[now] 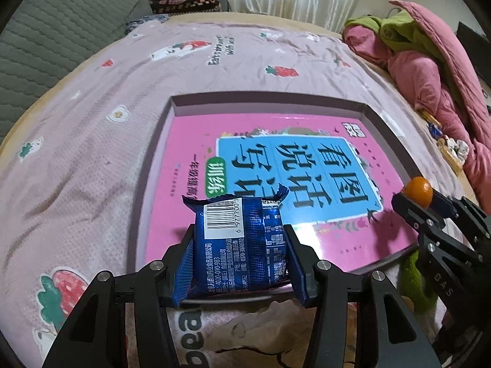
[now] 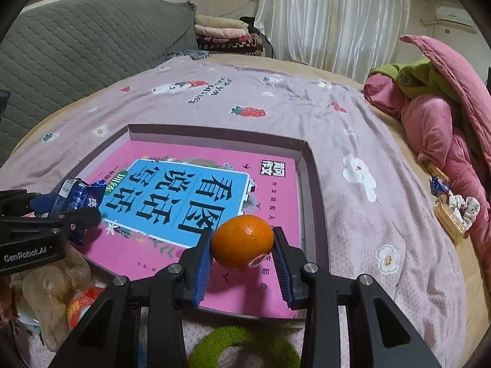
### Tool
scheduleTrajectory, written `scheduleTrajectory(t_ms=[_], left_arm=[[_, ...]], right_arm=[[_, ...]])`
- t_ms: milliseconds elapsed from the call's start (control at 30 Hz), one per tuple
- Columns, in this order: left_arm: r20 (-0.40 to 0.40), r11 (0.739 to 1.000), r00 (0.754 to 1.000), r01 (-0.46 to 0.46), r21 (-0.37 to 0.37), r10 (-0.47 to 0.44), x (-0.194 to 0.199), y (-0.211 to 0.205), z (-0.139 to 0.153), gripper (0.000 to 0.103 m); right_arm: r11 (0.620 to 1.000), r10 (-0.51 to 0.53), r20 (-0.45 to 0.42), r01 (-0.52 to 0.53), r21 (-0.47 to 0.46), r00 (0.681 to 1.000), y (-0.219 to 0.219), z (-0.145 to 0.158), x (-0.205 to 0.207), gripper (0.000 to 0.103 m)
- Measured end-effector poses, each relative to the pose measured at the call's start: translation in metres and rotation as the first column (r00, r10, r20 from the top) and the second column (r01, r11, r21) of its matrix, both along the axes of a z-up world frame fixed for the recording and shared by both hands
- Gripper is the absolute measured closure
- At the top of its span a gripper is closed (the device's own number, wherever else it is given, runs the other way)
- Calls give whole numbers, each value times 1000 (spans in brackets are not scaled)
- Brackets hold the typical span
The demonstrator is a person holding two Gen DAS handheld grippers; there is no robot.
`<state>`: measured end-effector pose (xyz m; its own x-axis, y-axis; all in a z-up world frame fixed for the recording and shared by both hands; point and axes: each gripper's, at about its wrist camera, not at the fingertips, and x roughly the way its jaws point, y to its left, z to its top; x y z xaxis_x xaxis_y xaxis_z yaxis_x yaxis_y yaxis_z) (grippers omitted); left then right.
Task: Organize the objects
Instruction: 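Lower the orange onto the workbook and open the right tool while left holds packet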
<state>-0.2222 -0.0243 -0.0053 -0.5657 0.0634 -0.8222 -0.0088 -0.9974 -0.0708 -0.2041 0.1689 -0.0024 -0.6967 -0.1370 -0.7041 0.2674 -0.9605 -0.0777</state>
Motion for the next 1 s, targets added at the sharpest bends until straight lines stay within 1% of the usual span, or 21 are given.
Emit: scheduleTrajectory(t_ms=[67, 433, 867, 1000], left_arm=[[-1, 1000, 1000, 5, -18, -5, 1, 3, -1, 49], [13, 999, 1000, 25, -28, -24, 2, 7, -4, 49], [22, 1000, 999, 23, -17, -23, 1, 6, -6, 49], [29, 1000, 1000, 12, 0, -12, 0, 3, -7, 49]], right_arm=[[1000, -2, 7, 2, -2, 1000, 1, -1, -1, 65], [1000, -10, 43, 10, 3, 999, 1, -8, -3, 65], [1000, -16, 69, 17, -25, 997, 4, -12, -5, 65], [999, -16, 70, 18, -30, 997, 5, -12, -5, 65]])
